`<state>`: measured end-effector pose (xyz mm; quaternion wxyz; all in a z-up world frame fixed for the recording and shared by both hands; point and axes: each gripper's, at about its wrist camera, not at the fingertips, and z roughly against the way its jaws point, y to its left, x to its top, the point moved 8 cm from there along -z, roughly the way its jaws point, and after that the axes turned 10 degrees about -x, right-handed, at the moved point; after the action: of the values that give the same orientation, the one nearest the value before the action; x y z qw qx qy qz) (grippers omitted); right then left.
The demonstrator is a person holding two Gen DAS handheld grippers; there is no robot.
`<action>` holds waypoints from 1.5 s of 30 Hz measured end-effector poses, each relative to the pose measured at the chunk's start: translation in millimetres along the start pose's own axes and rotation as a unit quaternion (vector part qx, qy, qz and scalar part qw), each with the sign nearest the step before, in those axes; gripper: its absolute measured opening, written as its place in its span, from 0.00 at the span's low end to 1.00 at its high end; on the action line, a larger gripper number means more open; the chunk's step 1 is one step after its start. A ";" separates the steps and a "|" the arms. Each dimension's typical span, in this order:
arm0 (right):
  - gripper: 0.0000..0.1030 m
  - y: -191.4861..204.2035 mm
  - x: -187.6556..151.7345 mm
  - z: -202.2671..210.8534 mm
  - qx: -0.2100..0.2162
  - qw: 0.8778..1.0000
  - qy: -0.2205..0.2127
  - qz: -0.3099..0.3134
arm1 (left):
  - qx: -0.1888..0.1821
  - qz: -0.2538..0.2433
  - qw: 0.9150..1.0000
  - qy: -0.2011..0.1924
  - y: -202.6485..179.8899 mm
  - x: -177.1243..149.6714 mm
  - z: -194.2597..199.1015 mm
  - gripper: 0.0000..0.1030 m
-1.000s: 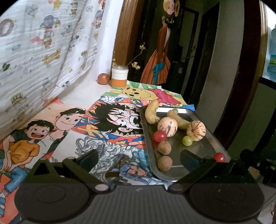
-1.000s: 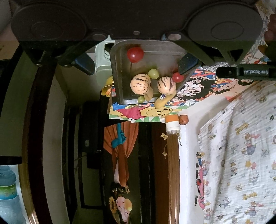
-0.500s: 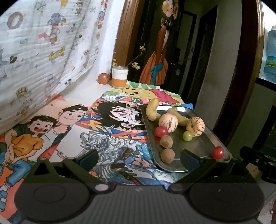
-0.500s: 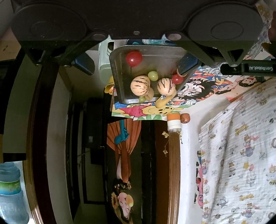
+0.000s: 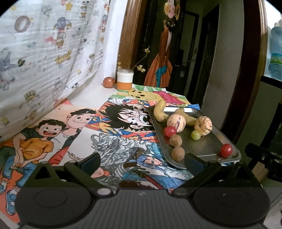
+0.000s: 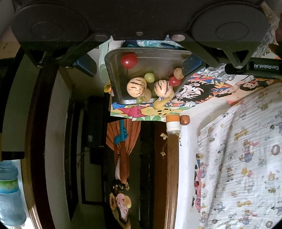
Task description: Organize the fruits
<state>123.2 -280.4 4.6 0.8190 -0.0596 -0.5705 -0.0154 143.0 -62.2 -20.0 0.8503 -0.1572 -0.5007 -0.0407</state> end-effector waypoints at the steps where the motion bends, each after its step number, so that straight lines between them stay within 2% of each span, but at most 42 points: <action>1: 0.99 0.5 -0.6 0.2 0.001 1.000 0.000 0.000 | 0.001 0.000 1.000 -0.001 0.2 -0.3 1.0 1.00; 13: 0.99 4.3 -13.7 9.5 0.008 1.000 -0.004 0.000 | 0.014 -0.002 1.000 -0.011 3.6 -9.6 14.3 1.00; 34: 0.99 3.7 -26.3 28.7 0.015 1.000 -0.014 0.001 | 0.011 -0.005 1.000 -0.019 -1.9 -21.0 32.4 1.00; 45: 1.00 3.6 -37.6 36.6 0.022 1.000 -0.012 -0.003 | 0.009 -0.004 1.000 -0.006 -3.8 -29.8 37.4 1.00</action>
<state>76.3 -274.2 -18.4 0.8132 -0.0403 -0.5806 -0.0047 96.0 -56.9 -28.1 0.8483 -0.1476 -0.5070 -0.0389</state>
